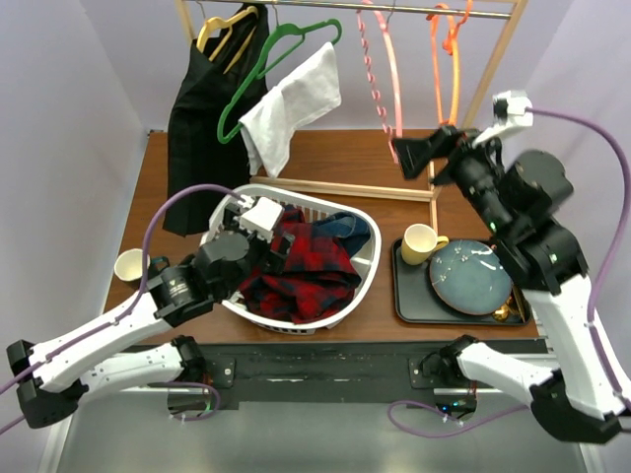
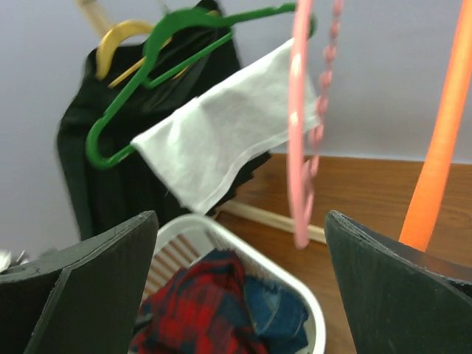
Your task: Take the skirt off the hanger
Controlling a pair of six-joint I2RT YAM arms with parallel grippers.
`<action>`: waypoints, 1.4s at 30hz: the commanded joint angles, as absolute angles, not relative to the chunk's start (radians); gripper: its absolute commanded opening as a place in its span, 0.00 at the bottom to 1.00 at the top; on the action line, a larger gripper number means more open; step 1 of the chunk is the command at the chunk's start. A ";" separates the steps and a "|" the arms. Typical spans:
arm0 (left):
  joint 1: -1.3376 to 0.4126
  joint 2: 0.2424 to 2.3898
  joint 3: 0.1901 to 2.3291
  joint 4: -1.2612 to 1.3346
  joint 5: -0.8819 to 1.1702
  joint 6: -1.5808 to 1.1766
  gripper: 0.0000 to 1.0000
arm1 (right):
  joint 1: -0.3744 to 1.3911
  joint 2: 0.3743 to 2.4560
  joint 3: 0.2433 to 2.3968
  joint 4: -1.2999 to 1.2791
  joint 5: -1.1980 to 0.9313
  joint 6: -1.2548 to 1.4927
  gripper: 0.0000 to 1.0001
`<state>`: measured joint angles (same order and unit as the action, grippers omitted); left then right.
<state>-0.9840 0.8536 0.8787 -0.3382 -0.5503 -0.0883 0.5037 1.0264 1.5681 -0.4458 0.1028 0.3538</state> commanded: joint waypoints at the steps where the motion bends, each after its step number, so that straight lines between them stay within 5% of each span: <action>1: -0.983 0.942 1.078 -0.385 -0.626 -0.068 0.91 | 0.505 0.919 1.453 -0.431 -0.121 0.354 0.99; 5: -0.936 1.073 1.379 -0.472 -0.667 0.035 0.91 | 0.506 0.871 1.399 -0.388 -0.287 0.357 0.98; 17: -0.528 1.565 2.213 -0.770 -0.175 0.081 0.81 | 0.506 0.767 1.328 -0.331 -0.368 0.376 0.96; 25: -0.350 1.667 2.353 -0.770 0.054 -0.023 0.79 | 0.506 0.739 1.310 -0.296 -0.410 0.402 0.96; 42: -0.324 1.641 2.140 -0.607 0.117 -0.011 0.59 | 0.506 0.719 1.296 -0.318 -0.390 0.377 0.96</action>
<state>-0.3256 1.6585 2.1437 -0.6743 0.1020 -0.0071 0.5037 0.7177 1.3014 -0.3439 -0.3855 0.3805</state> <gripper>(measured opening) 0.623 0.963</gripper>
